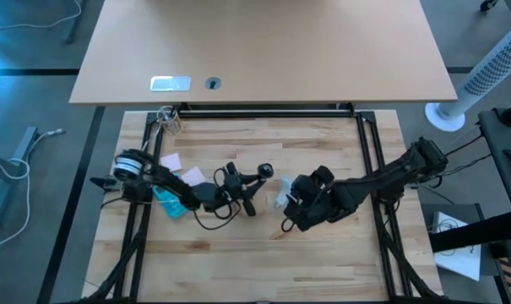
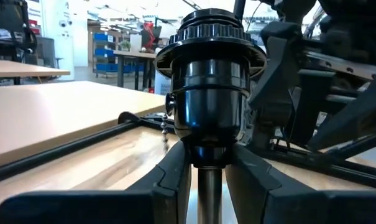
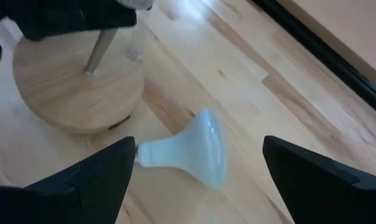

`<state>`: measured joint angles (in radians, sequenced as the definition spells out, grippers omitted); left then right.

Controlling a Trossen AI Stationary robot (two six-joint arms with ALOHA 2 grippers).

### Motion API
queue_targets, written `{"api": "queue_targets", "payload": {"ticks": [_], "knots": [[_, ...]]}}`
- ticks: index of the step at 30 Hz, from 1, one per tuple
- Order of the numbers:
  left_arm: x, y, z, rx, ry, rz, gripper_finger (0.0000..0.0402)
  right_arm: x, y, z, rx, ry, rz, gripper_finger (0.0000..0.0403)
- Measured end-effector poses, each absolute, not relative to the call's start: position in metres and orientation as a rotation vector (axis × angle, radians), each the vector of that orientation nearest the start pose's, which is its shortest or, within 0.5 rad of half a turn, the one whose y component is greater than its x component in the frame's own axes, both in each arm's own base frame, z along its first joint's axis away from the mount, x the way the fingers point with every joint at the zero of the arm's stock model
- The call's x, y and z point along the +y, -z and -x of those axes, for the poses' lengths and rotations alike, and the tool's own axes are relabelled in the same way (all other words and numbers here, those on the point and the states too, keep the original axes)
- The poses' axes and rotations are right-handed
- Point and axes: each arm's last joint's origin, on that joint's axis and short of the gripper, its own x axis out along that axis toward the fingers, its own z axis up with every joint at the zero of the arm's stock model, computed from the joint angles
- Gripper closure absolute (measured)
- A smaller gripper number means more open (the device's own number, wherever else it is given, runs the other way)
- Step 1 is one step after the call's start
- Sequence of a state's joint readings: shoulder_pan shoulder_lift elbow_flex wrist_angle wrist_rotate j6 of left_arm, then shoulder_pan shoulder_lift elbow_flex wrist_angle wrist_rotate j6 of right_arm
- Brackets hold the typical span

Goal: Screw lightbulb
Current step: Insert the lightbulb into the lamp

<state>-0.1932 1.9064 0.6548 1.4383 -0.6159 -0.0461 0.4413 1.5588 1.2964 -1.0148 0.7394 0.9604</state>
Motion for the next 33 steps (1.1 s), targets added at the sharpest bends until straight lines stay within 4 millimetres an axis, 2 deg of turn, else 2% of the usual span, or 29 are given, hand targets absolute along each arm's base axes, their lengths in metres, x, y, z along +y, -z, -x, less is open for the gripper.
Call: {"api": "queue_targets", "payload": {"ticks": [10,18,20,24,27,30,33], "knots": [[-0.055,-0.142,-0.310,-0.129,-0.381,0.094,0.0322,0.115,-0.258,-0.278,0.841,0.717,-0.116,0.0055],[-0.053,-0.139,-0.285,-0.064,-0.295,0.068,0.0315,0.118,-0.252,-0.280,0.861,0.705,-0.099,0.0055],[-0.051,-0.132,-0.276,0.027,-0.294,0.042,0.0302,0.118,-0.252,-0.281,0.850,0.712,-0.128,0.0055],[-0.048,-0.141,-0.264,0.089,-0.297,0.046,0.0271,0.116,-0.253,-0.284,0.800,0.772,-0.287,0.0055],[-0.049,-0.136,-0.257,0.214,-0.256,0.031,0.0249,0.115,-0.248,-0.286,0.783,0.834,-0.460,0.0055],[-0.053,-0.148,-0.255,0.200,-0.216,0.041,0.0231,0.117,-0.244,-0.287,0.770,0.893,-0.642,0.0055],[-0.057,-0.150,-0.249,0.242,-0.193,0.002,0.0214,0.118,-0.240,-0.288,0.745,0.956,-0.788,0.0055]]}}
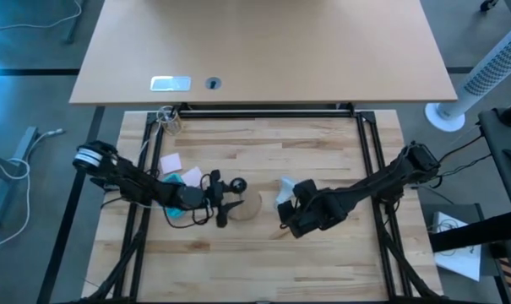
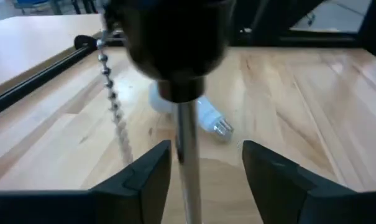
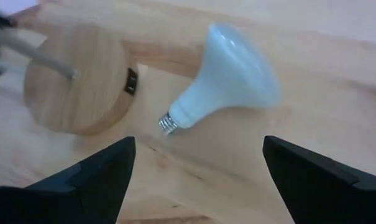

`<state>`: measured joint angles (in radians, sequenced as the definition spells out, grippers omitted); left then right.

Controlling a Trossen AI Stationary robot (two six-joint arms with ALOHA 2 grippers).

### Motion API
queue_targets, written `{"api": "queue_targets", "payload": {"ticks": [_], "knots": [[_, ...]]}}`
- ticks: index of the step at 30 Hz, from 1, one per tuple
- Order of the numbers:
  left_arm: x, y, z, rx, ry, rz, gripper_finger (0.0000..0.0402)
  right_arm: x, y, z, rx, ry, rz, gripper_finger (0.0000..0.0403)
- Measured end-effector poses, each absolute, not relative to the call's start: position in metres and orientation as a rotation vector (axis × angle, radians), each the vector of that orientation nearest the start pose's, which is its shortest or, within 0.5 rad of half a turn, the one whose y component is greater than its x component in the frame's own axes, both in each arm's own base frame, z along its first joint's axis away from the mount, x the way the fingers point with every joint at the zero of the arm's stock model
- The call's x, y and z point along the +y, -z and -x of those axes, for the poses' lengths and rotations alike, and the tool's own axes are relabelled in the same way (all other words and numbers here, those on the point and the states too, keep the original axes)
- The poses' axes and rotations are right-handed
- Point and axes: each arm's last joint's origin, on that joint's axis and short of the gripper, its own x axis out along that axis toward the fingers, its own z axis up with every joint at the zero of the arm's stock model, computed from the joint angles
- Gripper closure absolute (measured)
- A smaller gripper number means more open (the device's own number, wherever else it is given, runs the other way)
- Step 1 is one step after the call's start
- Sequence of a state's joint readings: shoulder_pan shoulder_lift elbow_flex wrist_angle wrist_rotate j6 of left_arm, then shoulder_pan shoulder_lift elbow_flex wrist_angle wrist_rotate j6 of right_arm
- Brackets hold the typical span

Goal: Screw lightbulb
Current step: Insert the lightbulb into the lamp

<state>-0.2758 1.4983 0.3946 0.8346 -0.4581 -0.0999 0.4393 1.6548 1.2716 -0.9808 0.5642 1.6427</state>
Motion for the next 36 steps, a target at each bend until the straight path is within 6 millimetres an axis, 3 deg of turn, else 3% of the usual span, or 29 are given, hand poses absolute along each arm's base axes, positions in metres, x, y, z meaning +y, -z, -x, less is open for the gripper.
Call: {"api": "queue_targets", "payload": {"ticks": [7,12,17,26,36], "knots": [[-0.056,-0.157,-0.230,0.412,-0.182,-0.069,0.0172,0.111,-0.218,-0.305,0.728,1.079,-0.984,0.0055],[-0.052,-0.168,-0.213,0.502,-0.202,0.012,0.0149,0.104,-0.197,-0.323,0.695,1.144,-1.106,0.0055],[-0.050,-0.172,-0.203,0.490,-0.173,0.034,0.0145,0.094,-0.188,-0.330,0.710,1.188,-1.164,0.0055],[-0.050,-0.185,-0.210,0.333,-0.221,0.049,0.0146,0.082,-0.165,-0.341,0.648,1.317,-1.228,0.0055],[-0.052,-0.171,-0.215,0.395,-0.219,0.009,0.0146,0.080,-0.149,-0.347,0.501,1.410,-1.335,0.0055]]}}
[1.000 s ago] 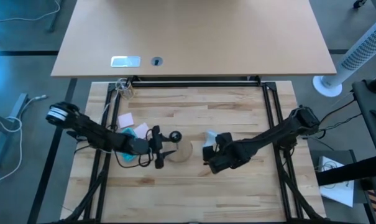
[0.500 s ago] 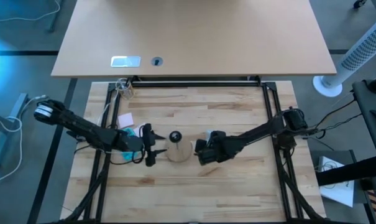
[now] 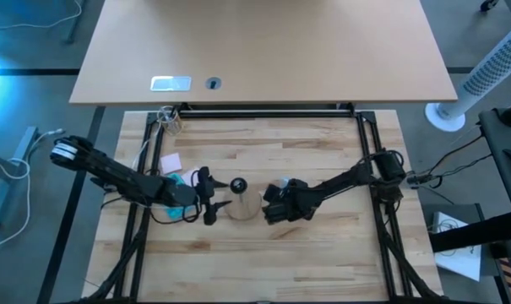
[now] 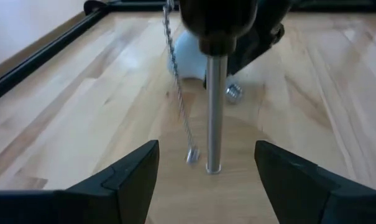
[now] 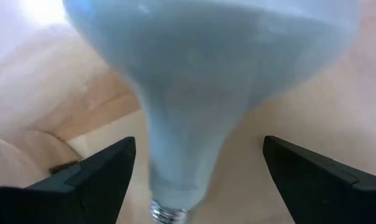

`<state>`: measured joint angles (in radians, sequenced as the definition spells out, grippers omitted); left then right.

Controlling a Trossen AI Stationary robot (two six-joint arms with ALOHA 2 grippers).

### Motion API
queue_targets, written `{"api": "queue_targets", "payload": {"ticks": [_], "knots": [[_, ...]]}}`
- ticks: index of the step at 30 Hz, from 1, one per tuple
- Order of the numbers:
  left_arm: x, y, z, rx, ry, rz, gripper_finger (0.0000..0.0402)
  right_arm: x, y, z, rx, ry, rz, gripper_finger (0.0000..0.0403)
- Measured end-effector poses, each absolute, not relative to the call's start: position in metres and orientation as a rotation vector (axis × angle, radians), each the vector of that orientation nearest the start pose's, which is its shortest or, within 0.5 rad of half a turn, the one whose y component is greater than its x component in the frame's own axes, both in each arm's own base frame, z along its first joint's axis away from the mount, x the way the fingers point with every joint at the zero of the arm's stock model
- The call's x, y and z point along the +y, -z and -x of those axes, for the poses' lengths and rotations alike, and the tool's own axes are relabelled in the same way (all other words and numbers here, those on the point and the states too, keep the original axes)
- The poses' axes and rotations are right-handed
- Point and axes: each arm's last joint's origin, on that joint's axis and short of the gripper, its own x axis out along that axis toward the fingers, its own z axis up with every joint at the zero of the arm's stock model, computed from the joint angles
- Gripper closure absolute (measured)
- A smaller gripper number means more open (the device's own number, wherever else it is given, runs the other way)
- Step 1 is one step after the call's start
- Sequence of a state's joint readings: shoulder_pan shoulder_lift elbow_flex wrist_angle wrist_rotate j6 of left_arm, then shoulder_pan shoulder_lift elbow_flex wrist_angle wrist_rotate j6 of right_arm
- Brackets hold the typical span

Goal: Screw lightbulb
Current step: Insert the lightbulb into the lamp

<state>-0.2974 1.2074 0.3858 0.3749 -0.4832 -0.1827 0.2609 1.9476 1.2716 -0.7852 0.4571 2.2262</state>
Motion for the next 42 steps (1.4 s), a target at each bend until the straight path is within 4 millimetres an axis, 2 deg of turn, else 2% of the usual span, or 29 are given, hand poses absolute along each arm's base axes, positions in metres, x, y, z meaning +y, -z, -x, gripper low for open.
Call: {"api": "queue_targets", "payload": {"ticks": [13,17,33,42], "knots": [[-0.054,-0.163,-0.220,0.402,-0.224,0.067,0.0146,0.067,-0.145,-0.354,0.420,1.436,-1.362,0.0055],[-0.056,-0.163,-0.220,0.415,-0.160,0.108,0.0146,0.068,-0.145,-0.353,0.439,1.437,-1.364,0.0066],[-0.058,-0.162,-0.220,0.419,-0.148,0.108,0.0146,0.060,-0.144,-0.354,0.443,1.457,-1.381,0.0200],[-0.058,-0.162,-0.220,0.418,-0.148,0.108,0.0146,0.063,-0.146,-0.354,0.486,1.423,-1.332,0.0247]]}}
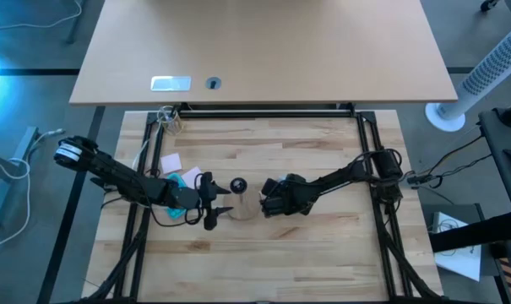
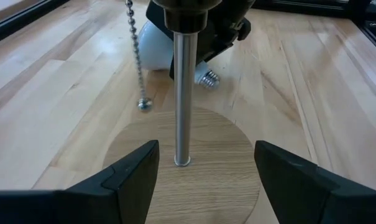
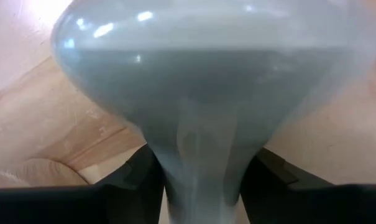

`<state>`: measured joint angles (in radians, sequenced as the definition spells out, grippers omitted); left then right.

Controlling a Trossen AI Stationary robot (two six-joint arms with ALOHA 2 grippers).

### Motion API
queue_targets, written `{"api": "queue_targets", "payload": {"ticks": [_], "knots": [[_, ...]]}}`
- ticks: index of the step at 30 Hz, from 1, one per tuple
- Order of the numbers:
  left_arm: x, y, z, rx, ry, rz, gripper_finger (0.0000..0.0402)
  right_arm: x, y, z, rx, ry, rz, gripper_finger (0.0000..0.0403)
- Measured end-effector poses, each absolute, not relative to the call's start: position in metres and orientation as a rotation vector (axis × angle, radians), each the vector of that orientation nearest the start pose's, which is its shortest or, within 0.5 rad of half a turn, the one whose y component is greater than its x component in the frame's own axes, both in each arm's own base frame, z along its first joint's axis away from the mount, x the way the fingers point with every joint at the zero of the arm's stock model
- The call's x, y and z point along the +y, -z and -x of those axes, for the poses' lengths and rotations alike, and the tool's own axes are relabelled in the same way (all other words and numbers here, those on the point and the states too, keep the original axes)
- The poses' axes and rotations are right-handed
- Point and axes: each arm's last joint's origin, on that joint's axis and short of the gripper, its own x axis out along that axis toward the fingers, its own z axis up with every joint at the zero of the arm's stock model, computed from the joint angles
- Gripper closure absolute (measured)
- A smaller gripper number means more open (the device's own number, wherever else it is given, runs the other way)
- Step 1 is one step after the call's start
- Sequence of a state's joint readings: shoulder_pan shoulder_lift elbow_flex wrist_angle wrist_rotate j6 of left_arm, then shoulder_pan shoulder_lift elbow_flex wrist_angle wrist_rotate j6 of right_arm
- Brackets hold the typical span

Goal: Screw lightbulb
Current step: Insert the lightbulb into the lamp

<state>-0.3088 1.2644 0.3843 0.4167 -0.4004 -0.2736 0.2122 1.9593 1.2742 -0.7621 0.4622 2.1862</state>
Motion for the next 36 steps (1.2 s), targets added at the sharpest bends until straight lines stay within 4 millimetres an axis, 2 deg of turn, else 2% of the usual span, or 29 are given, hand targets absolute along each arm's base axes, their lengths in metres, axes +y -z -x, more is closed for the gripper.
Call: {"api": "queue_targets", "payload": {"ticks": [6,11,15,21,28,32,36], "knots": [[-0.061,-0.166,-0.219,0.394,-0.137,0.096,0.0146,0.065,-0.163,-0.362,0.573,1.305,-1.225,0.0244],[-0.063,-0.169,-0.216,0.366,-0.178,0.062,0.0146,0.064,-0.189,-0.362,0.649,1.228,-1.077,0.0244],[-0.064,-0.168,-0.209,0.361,-0.173,0.048,0.0146,0.061,-0.219,-0.353,0.657,1.154,-0.933,0.0256],[-0.061,-0.170,-0.194,0.311,-0.166,0.094,0.0146,0.056,-0.278,-0.327,0.610,0.969,-0.680,0.0250],[-0.073,-0.183,-0.179,0.091,-0.049,0.164,0.0146,0.043,-0.335,-0.294,0.512,0.833,-0.435,0.0261],[-0.079,-0.195,-0.178,-0.030,-0.003,0.179,0.0146,0.038,-0.355,-0.293,0.459,0.728,-0.285,0.0260],[-0.080,-0.209,-0.181,-0.120,-0.024,0.162,0.0146,0.035,-0.366,-0.304,0.419,0.552,-0.164,0.0257]]}}
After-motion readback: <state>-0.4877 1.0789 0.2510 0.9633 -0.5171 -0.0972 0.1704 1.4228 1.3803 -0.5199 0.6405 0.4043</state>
